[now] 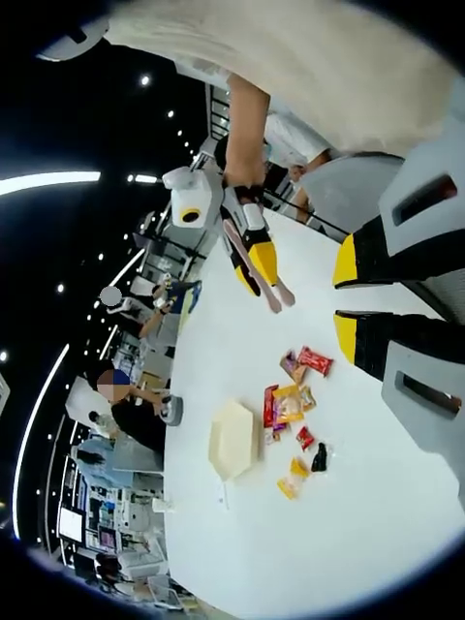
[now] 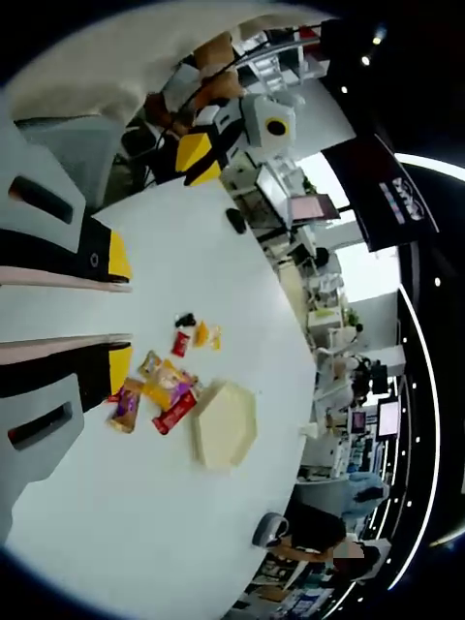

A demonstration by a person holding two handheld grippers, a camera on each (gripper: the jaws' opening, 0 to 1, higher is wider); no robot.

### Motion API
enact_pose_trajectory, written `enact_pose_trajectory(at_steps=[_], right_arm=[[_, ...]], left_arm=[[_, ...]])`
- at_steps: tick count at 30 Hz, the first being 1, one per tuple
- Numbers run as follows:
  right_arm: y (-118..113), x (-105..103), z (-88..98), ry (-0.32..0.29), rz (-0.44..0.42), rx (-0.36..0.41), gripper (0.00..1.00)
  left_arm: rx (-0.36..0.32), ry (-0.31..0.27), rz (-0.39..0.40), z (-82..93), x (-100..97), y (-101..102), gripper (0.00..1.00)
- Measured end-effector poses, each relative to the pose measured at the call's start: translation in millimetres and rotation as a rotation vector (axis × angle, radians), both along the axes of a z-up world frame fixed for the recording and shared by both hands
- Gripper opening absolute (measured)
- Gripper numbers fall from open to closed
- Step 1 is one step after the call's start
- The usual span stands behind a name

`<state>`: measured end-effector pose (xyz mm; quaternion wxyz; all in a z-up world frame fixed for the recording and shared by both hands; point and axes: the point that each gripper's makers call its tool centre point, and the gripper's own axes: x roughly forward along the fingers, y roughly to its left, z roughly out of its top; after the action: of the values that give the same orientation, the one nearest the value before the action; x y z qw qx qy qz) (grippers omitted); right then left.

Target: Place the target food into the container with the food tongs after gripping and lifting it, then release it inside without dropping or visibly crushing the food.

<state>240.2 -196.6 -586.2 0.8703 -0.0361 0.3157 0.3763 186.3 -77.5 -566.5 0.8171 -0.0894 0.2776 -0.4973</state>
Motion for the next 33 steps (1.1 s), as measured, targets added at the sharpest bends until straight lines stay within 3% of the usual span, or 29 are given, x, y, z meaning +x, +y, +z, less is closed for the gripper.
enact_pose_trajectory(at_steps=[11,26,33], right_arm=[[-2.7,12.1,-9.9,-0.002,0.05,-0.073,0.23],[4.4,30.1,-19.7,-0.025,0.169,-0.182,0.23],[5.7,33.8,-25.4,-0.028,0.228,-0.229,0.23]], left_arm=[[0.009,0.009,0.008,-4.3,3.2,3.7,0.08],[0.176,-0.035,-0.056,-25.1,-1.1,9.4,0.1],[0.211,-0.035,-0.068,-31.2,-3.1,13.1,0.16]])
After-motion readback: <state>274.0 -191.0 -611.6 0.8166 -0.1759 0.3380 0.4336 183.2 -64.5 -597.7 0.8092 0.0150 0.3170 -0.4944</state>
